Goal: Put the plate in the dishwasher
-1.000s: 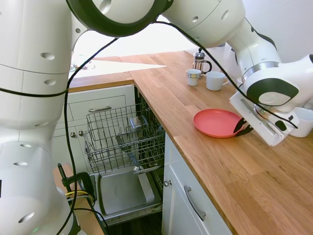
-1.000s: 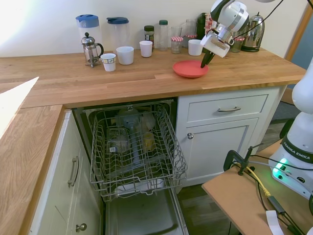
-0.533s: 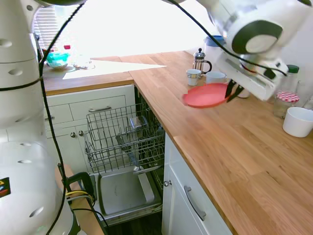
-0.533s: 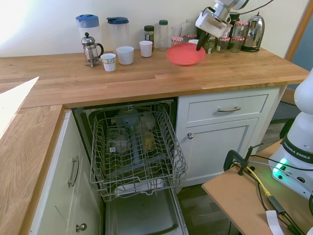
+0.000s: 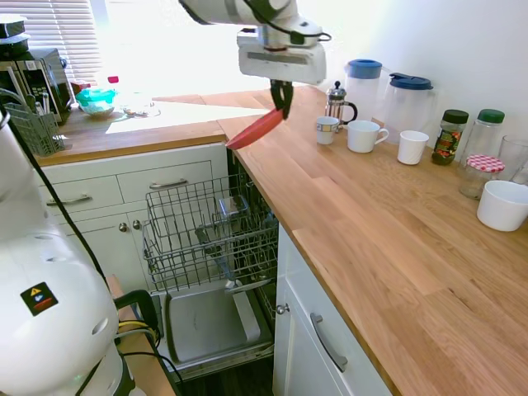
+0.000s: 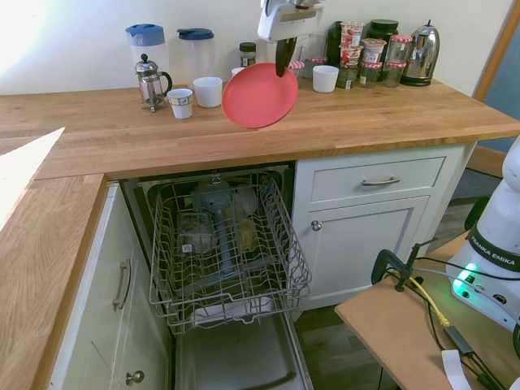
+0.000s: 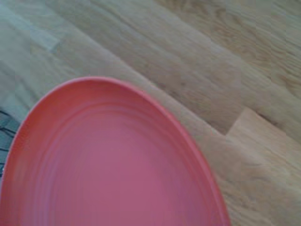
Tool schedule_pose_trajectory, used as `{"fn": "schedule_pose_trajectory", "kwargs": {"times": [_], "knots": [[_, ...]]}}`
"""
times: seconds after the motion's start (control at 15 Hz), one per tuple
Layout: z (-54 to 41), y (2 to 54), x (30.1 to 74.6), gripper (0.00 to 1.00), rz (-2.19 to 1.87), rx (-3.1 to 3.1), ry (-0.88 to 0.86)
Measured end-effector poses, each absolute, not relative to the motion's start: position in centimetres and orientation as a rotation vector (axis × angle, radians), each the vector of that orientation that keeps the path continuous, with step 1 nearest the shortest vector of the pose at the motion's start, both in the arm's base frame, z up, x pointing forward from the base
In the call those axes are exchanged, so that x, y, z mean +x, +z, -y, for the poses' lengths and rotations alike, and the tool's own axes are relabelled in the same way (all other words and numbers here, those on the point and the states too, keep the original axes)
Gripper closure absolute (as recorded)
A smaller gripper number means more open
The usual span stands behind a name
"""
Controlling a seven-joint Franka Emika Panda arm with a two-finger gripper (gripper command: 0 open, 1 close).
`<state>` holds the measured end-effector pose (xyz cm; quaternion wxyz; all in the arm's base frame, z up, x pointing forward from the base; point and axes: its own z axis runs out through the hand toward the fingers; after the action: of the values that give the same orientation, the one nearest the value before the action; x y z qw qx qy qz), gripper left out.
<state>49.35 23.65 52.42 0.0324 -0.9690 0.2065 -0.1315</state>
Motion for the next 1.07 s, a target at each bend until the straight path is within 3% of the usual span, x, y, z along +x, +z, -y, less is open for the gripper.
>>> {"fn": "schedule_pose_trajectory", "kwargs": {"times": [0.27, 0.53, 0.8, 1.07], "knots": [[-37.6, 50.8, 41.0, 1.0, -0.475, -3.145, -0.757], [-46.9, 43.8, 36.5, 1.0, -0.283, -3.259, -1.058], [-52.0, 35.3, 33.5, 1.0, 0.024, -3.365, -1.146], [-52.5, 32.0, 32.9, 1.0, 0.29, -3.416, -1.213]]}}
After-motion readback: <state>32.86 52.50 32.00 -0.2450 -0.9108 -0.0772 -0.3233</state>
